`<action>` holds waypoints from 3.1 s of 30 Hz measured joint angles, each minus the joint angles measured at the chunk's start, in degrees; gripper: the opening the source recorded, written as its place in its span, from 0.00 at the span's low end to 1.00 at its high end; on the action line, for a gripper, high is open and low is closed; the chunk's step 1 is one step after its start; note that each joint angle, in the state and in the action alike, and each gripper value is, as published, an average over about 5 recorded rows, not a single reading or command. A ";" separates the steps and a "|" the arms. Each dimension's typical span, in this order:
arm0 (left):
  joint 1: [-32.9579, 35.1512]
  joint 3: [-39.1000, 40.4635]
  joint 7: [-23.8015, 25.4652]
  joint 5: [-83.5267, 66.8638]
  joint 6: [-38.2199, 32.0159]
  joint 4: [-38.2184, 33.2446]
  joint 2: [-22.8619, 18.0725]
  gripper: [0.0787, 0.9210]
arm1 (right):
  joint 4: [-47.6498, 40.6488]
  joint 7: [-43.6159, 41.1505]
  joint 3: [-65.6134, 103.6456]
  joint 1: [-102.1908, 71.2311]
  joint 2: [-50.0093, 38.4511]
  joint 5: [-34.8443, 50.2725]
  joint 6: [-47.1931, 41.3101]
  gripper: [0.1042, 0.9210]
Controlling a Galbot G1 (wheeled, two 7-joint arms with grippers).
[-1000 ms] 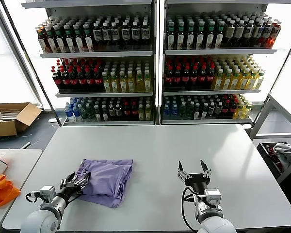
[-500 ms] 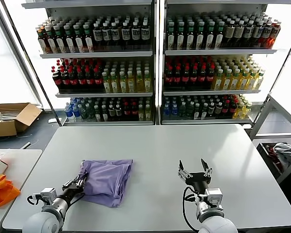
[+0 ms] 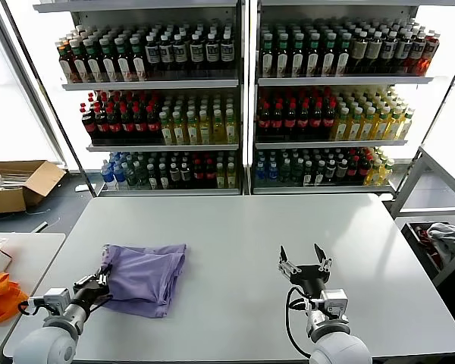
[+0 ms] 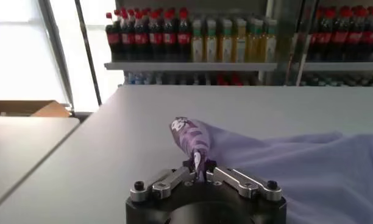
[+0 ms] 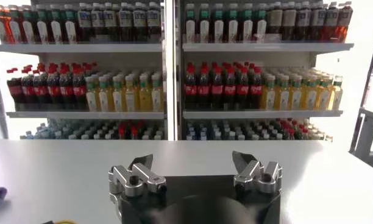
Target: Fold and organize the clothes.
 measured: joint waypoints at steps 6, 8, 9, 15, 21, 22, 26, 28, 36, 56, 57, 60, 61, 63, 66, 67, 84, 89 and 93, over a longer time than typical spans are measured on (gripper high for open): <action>-0.54 -7.77 -0.38 1.96 -0.49 0.91 4.60 0.06 | -0.76 -0.04 -0.07 0.60 0.14 0.35 0.32 0.88; -0.45 -10.03 -0.32 2.61 -0.65 1.06 6.33 0.06 | -0.91 -0.02 -0.09 0.59 0.25 0.35 0.37 0.88; -0.36 -10.96 -0.23 2.96 -0.72 1.02 7.08 0.06 | -0.93 0.00 -0.10 0.55 0.30 0.33 0.38 0.88; 0.36 -12.54 0.39 4.97 -0.69 -1.52 9.01 0.06 | -0.54 0.25 0.35 -0.11 0.48 -0.11 0.18 0.88; -0.15 -5.61 -0.62 5.73 0.46 -7.21 7.49 0.06 | 0.45 0.46 1.44 -1.76 0.90 -0.91 0.11 0.88; -0.34 -3.74 -1.04 5.70 0.81 -8.40 7.02 0.06 | 0.64 0.49 1.67 -2.15 1.02 -1.05 0.11 0.88; -1.50 5.10 -3.11 5.74 2.61 -13.14 4.70 0.06 | 1.37 0.57 2.59 -3.95 1.77 -1.81 0.15 0.88; -2.24 10.01 -4.05 6.25 3.56 -14.81 3.32 0.06 | 1.68 0.57 3.03 -4.93 2.31 -2.26 0.23 0.88; -7.27 26.77 -7.05 9.01 5.99 -13.13 -3.23 0.06 | 2.08 0.48 4.11 -7.65 4.37 -3.89 0.47 0.88; -14.16 35.61 -8.82 -1.26 1.15 -7.66 -9.56 0.49 | -0.98 1.03 2.04 -5.93 5.15 -2.29 -0.41 0.88; -14.12 35.42 -8.97 -2.08 0.92 -8.01 -9.49 0.53 | -1.18 1.19 1.83 -5.67 5.16 -1.62 -0.51 0.88; -13.77 34.46 -9.55 -3.92 0.50 -9.09 -8.99 0.63 | -1.84 1.72 1.08 -4.69 5.12 1.09 -0.93 0.88; -13.57 34.05 -9.75 -4.31 0.44 -9.46 -8.76 0.66 | -2.07 1.95 0.78 -4.27 5.09 2.23 -1.11 0.88; -13.07 33.08 -10.14 -4.73 0.40 -10.22 -8.27 0.74 | -2.60 2.54 0.06 -3.22 5.09 4.90 -1.53 0.88; -12.10 31.40 -10.73 -4.38 0.57 -11.21 -7.58 0.83 | -3.50 3.72 -1.26 -1.28 5.28 9.37 -2.30 0.88; -11.74 30.81 -10.94 -4.01 0.68 -11.49 -7.40 0.85 | -3.83 4.17 -1.77 -0.58 5.39 10.87 -2.58 0.88; -5.19 22.86 -12.87 3.40 0.99 -14.23 -7.08 0.88 | -9.67 9.54 -9.72 6.39 8.07 26.44 -4.49 0.88; -4.67 22.28 -13.10 4.32 1.24 -14.07 -7.19 0.88 | -10.34 10.08 -10.94 7.25 8.37 27.77 -4.61 0.80; -4.39 21.93 -13.33 4.71 1.49 -13.77 -7.35 0.88 | -10.71 10.25 -11.82 7.94 8.39 28.31 -4.77 0.66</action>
